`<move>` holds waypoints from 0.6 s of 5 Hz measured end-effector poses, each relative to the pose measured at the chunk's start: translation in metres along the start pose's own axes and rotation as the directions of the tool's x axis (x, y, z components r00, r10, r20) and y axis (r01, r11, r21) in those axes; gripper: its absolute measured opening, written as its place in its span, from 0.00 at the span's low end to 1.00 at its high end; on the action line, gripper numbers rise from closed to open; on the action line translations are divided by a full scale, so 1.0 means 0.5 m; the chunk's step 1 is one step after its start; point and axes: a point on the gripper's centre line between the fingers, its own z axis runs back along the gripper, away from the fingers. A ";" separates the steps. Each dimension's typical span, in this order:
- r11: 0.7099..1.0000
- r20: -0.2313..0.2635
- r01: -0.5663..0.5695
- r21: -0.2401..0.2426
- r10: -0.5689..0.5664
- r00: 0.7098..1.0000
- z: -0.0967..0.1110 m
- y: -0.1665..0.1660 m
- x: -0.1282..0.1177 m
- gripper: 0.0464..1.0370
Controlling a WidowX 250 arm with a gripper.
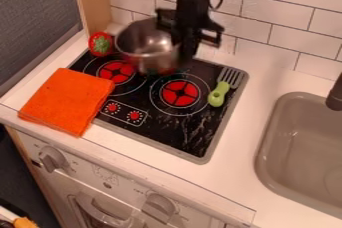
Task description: Move the silver pot to the lower right of the cooker
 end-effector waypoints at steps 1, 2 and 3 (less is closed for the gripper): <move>0.999 0.011 0.040 -0.020 -0.040 0.999 0.036 -0.011 -0.068 0.03; 0.993 -0.036 0.119 -0.017 -0.119 0.992 0.007 -0.064 -0.155 0.03; 0.982 -0.065 0.189 -0.002 -0.189 0.980 -0.024 -0.108 -0.208 0.03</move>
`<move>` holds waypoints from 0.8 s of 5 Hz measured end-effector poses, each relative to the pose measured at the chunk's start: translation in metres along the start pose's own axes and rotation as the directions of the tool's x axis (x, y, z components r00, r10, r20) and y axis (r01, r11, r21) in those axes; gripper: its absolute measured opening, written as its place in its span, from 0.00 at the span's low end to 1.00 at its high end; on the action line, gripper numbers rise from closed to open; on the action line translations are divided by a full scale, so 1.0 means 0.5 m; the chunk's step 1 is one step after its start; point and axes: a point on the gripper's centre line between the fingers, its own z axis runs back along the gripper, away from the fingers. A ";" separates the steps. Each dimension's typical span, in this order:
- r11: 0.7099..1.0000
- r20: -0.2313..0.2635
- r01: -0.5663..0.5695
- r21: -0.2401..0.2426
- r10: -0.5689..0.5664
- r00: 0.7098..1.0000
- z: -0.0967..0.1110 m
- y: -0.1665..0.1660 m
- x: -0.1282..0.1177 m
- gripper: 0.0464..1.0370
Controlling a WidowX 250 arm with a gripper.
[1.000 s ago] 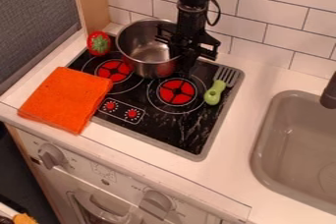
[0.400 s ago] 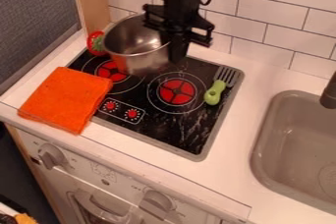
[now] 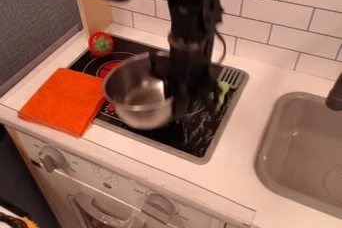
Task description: Move the silver pot to the lower right of the cooker
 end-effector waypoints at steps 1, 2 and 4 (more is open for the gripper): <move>0.998 0.015 0.061 0.016 -0.062 0.998 -0.018 -0.045 -0.011 0.03; 0.997 0.025 0.073 0.021 -0.073 0.997 -0.019 -0.059 -0.007 0.03; 1.000 0.071 -0.001 -0.006 0.002 0.997 -0.013 -0.056 -0.003 0.23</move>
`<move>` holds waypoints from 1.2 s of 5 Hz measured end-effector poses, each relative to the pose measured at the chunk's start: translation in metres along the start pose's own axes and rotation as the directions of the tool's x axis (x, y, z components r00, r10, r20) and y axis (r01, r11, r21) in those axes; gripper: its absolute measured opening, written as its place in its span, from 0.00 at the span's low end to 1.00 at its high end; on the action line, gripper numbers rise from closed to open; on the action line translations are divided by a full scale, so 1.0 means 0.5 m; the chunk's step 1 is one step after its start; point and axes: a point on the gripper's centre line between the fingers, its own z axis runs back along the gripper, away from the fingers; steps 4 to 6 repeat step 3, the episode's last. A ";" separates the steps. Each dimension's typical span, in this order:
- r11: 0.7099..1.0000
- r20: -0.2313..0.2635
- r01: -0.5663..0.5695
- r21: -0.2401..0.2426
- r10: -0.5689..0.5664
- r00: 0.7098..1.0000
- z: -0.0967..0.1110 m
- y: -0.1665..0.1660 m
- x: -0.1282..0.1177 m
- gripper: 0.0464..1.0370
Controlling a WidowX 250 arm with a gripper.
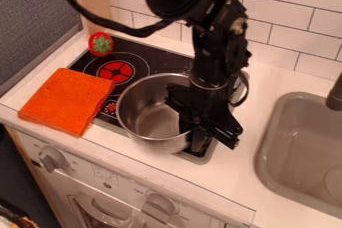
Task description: Move the silver pot to the lower right of the cooker
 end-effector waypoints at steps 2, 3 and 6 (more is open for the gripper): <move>0.986 0.118 -0.157 -0.054 0.163 0.980 0.104 0.029 0.006 0.84; 0.977 0.094 -0.207 -0.056 0.212 0.973 0.130 0.044 0.009 0.97; 0.977 0.094 -0.207 -0.056 0.212 0.973 0.130 0.044 0.009 0.97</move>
